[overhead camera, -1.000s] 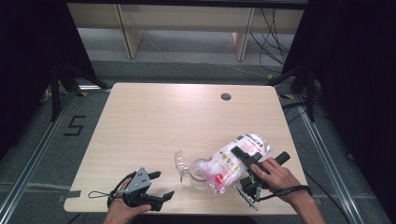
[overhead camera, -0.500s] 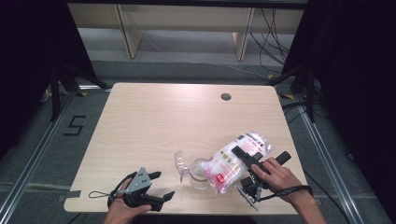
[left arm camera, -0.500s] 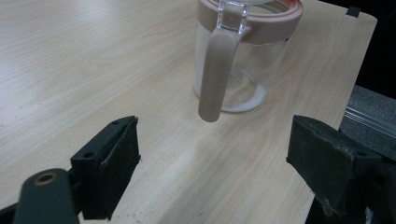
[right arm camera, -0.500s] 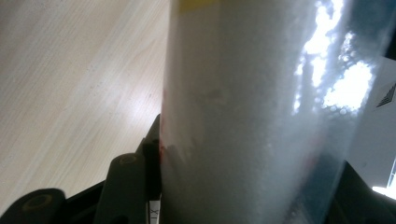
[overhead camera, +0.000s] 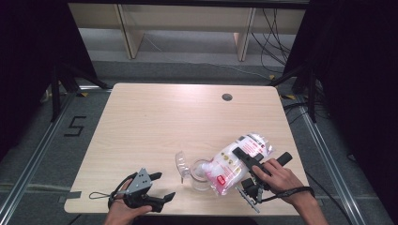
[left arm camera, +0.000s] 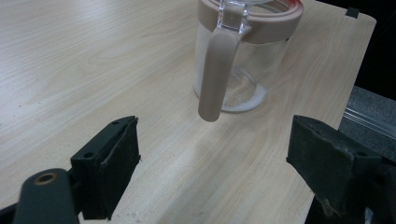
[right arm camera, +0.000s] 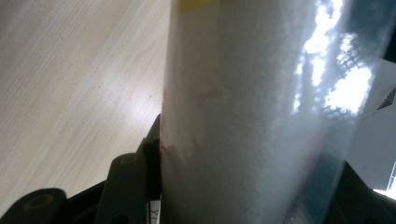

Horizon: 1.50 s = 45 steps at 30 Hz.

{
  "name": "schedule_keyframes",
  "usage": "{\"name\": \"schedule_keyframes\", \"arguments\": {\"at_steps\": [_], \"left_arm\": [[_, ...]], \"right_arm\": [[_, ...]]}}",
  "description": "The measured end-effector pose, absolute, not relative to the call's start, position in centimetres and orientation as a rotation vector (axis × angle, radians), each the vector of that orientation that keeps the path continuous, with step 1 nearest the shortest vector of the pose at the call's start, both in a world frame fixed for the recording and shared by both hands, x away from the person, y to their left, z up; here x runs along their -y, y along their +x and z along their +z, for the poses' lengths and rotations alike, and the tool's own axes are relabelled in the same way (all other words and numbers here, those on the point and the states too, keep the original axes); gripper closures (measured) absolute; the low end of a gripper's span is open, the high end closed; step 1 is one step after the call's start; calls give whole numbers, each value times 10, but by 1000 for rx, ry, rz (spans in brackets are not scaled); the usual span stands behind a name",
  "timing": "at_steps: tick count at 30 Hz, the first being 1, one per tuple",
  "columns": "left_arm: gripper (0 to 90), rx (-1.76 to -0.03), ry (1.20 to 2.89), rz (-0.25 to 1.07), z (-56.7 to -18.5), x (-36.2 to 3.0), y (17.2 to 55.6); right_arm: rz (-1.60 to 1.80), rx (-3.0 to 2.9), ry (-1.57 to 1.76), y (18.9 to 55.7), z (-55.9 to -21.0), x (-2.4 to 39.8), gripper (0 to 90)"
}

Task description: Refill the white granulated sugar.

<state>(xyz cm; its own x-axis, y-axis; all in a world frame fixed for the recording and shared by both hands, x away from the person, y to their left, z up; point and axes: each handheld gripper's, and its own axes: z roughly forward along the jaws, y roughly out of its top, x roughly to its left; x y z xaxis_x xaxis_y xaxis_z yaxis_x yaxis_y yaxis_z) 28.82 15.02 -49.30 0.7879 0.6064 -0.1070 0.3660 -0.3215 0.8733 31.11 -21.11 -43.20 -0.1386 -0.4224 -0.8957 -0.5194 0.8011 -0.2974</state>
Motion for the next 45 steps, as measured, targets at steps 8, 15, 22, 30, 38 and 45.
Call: {"name": "schedule_keyframes", "arguments": {"at_steps": [8,15,22,30,38,45], "left_arm": [[162,-728,1960,294,-494,-150,288],[162,-734,1948,285,-494,-150,289],[162,-740,1944,280,-495,-150,289],[162,-743,1934,278,-495,-149,290],[162,-738,1947,277,-495,-150,290],[162,-738,1944,274,-495,-150,290]], "right_arm": [[105,-1764,-730,311,-432,212,522],[107,-1765,-729,312,-432,213,523],[110,-1768,-722,312,-433,213,525],[94,-1766,-747,311,-431,210,526],[93,-1768,-744,310,-431,211,527],[105,-1759,-751,310,-431,210,528]]}}
